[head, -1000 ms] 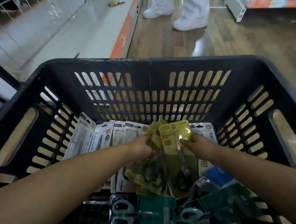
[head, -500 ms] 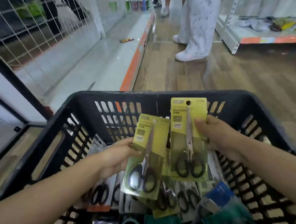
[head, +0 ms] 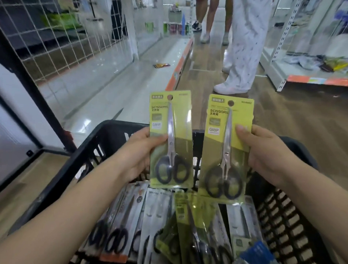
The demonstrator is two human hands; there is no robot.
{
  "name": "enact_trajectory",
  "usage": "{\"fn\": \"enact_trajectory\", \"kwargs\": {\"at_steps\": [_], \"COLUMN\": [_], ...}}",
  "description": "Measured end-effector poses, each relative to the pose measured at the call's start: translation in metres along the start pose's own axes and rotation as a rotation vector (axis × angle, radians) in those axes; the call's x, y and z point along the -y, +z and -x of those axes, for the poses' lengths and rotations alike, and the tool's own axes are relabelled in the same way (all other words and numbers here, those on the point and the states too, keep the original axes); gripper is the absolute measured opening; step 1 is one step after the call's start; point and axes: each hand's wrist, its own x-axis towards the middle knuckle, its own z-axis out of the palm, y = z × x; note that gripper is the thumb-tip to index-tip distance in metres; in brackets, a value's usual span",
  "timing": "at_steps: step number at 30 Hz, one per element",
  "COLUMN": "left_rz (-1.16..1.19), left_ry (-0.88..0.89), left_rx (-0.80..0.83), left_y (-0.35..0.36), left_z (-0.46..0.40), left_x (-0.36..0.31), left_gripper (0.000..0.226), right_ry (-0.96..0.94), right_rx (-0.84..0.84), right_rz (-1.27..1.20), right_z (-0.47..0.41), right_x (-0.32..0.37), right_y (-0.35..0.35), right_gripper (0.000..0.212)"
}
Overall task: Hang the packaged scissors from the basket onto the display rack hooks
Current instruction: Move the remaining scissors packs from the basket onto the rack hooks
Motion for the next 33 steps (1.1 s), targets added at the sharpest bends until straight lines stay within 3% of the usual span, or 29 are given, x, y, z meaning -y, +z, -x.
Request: {"fn": "enact_trajectory", "kwargs": {"at_steps": [8,16,23,28,33], "left_rz": [-0.047,-0.16,-0.216,-0.322,-0.298], "left_ry": [-0.066,-0.205,-0.269,-0.356,-0.403], "left_rx": [-0.069,-0.12,-0.323,-0.398,-0.452], "left_y": [0.005,-0.001,0.004,0.01,0.011], "left_z": [-0.01,-0.026,-0.012,0.005,0.027], "left_x": [0.026,0.074,0.084,0.044,-0.062], "left_gripper": [0.019,0.017,0.011,0.013,0.017], "right_ry": [0.036,0.181,0.291,0.486,0.599], "right_rx": [-0.092,-0.117,-0.154,-0.094,-0.059], "right_rz": [0.248,0.31,0.351,0.375,0.38], "right_z": [-0.007,-0.024,-0.025,-0.021,-0.03], "right_x": [-0.026,-0.072,-0.097,-0.055,0.061], "right_y": [0.001,-0.001,0.024,0.044,0.074], "right_gripper": [0.024,0.022,0.021,0.019,0.03]}}
